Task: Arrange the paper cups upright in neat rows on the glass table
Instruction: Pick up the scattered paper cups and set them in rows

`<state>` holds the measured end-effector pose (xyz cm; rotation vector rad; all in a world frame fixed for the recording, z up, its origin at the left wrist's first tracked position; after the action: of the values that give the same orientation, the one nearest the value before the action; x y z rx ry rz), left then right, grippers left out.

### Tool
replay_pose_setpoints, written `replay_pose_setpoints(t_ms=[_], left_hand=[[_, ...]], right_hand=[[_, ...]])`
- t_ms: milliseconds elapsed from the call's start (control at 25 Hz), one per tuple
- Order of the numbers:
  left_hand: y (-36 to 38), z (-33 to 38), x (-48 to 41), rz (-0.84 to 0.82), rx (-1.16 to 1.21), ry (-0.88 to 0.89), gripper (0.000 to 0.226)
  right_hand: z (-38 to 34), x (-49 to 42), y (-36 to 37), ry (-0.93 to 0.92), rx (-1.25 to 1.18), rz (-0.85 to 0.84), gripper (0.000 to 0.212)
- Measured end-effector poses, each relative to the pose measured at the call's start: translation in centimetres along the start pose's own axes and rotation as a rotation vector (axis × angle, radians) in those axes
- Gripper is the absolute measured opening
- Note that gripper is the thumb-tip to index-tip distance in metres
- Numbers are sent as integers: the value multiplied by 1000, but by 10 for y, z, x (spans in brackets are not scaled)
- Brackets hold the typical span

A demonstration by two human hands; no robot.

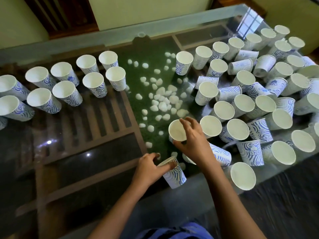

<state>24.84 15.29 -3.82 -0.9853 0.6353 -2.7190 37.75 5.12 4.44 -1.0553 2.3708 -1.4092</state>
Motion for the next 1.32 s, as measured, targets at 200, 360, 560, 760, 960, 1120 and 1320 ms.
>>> replay_pose_setpoints(t_ms=[200, 360, 560, 760, 960, 1120, 1320], left_hand=[[9, -2, 2, -55, 204, -36, 68], [-13, -1, 11, 51, 308, 81, 62], [-70, 9, 40, 491, 126, 389, 68], [-74, -10, 43, 545, 182, 375, 84], [-67, -29, 39, 533, 335, 293, 84], [-75, -33, 39, 550, 359, 310, 75], [-103, -55, 45, 606, 373, 282, 76]], right_hand=[[0, -2, 5, -1, 23, -13, 68], [-8, -3, 8, -35, -54, -38, 72], [-25, -7, 20, -89, -132, -72, 76], [-32, -5, 33, -66, -251, -54, 88], [-21, 4, 45, 53, -456, 45, 97], [-17, 6, 56, 132, -533, 83, 87], [-46, -2, 69, 74, -550, 61, 79]])
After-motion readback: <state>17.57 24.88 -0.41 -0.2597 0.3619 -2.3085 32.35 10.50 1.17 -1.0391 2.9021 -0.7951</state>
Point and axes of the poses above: each hand's wrist, its own x-axis away from the middle knuckle, its own y-axis out of the palm, z = x × y, the point moved 8 cm from there along -x, towards the middle knuckle, and after that the axes turned 9 degrees about -z, right-handed, at the moved point
